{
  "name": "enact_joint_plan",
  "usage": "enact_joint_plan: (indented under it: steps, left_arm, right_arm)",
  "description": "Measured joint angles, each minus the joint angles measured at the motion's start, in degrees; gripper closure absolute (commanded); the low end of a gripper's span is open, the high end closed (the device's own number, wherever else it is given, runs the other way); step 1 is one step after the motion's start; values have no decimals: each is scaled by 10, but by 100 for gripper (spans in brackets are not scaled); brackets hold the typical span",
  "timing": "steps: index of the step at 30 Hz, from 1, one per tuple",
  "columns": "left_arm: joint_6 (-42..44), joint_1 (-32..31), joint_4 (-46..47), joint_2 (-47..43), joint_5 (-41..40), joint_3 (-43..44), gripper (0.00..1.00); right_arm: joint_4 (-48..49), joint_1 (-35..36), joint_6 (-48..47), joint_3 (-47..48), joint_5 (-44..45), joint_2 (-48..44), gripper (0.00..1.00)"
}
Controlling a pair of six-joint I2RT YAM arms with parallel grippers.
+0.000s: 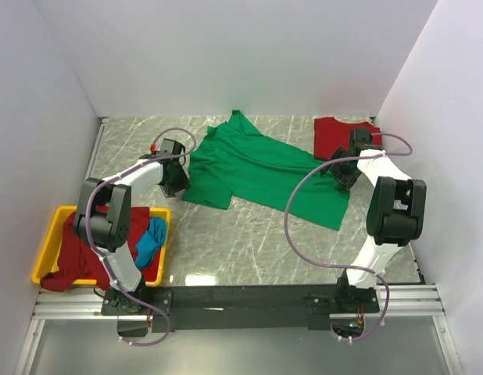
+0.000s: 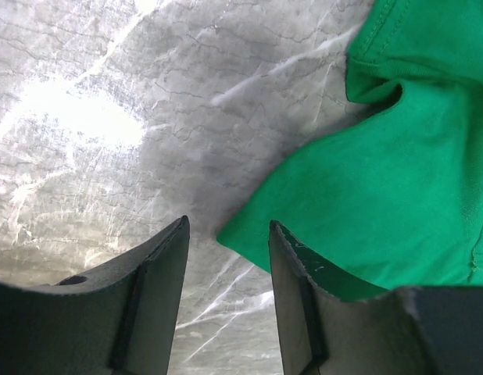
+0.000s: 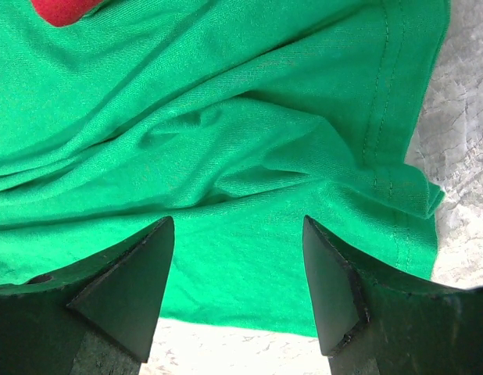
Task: Fold and stack the t-shirts
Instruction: Fold the tshirt
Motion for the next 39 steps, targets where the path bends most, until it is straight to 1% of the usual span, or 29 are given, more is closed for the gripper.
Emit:
enact_joint_plan:
  steps: [10, 14, 15, 22, 26, 27, 29, 30, 32, 33, 37, 39]
  left_arm:
    - [12, -11, -3, 19, -17, 2, 53]
    - [19, -15, -6, 26, -21, 7, 55]
    - [20, -16, -7, 28, -21, 9, 57]
    - [22, -26, -15, 33, -23, 15, 60]
    - [22, -30, -17, 34, -23, 15, 70]
    - [22, -30, -16, 34, -23, 15, 76]
    - [21, -30, -16, 34, -20, 15, 82]
    - [21, -30, -14, 34, -17, 15, 89]
    - [21, -30, -12, 35, -14, 15, 97]
    - [21, -30, -12, 35, -13, 15, 99]
    - [22, -30, -11, 35, -8, 15, 99]
    - [22, -27, -10, 35, -3, 15, 99]
  right_arm:
    - [0, 0, 0, 0, 0, 0, 27]
    - [0, 0, 0, -1, 0, 0, 27]
    - [0, 0, 0, -1, 0, 0, 27]
    - [0, 0, 0, -1, 0, 0, 27]
    - [0, 0, 0, -2, 0, 0, 27]
    - [0, 0, 0, -3, 0, 0, 27]
    - [1, 0, 0, -7, 0, 0, 27]
    - [0, 0, 0, -9, 0, 0, 27]
    - [-1, 0, 0, -12, 0, 0, 27]
    - [-2, 0, 0, -13, 1, -1, 27]
    - [-3, 0, -2, -36, 6, -21, 27]
    - [-3, 0, -2, -64, 9, -47, 27]
